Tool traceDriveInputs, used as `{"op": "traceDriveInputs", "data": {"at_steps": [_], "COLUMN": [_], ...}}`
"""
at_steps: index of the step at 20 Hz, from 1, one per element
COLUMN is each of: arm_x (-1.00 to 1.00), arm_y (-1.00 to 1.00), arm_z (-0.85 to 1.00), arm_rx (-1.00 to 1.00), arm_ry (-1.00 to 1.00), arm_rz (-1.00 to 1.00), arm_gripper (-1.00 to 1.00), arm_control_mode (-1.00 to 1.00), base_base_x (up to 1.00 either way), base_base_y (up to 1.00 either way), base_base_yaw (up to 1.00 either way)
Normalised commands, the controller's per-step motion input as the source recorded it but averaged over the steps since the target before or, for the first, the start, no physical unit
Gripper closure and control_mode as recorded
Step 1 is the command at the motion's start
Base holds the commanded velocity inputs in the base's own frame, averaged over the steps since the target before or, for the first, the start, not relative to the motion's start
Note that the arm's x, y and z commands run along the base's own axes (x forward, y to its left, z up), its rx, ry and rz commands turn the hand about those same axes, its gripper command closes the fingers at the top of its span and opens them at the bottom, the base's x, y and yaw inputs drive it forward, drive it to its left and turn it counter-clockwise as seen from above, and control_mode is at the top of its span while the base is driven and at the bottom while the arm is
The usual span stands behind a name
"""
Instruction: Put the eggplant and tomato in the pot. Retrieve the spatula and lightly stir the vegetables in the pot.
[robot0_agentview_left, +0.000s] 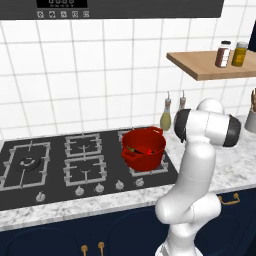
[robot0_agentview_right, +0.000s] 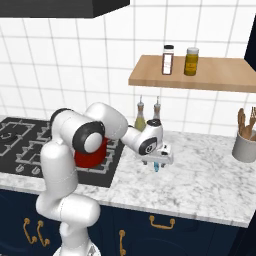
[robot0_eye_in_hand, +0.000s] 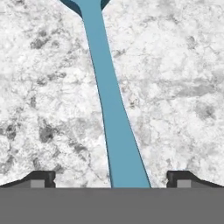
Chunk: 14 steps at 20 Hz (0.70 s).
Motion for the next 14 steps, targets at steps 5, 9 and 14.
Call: {"op": "traceDriveInputs", "data": {"at_steps": [5,9,14], "arm_x": [0.03,-0.31,-0.49], "arm_y": [-0.17,-0.15,0.01], "arm_z": [-0.39,-0.36,-0.59], "arm_rx": [0.0,-0.01,-0.09], "arm_ry": [0.05,0.0,0.01], "arm_rz": [0.0,0.0,0.01], "arm_gripper": [-1.0,-1.0,-1.0], "arm_control_mode": [-1.0,-1.0,-1.0], "base_base_x": [0.0,0.0,0.0], "base_base_y": [0.0,0.0,0.0], "base_base_yaw": [0.0,0.0,0.0]}}
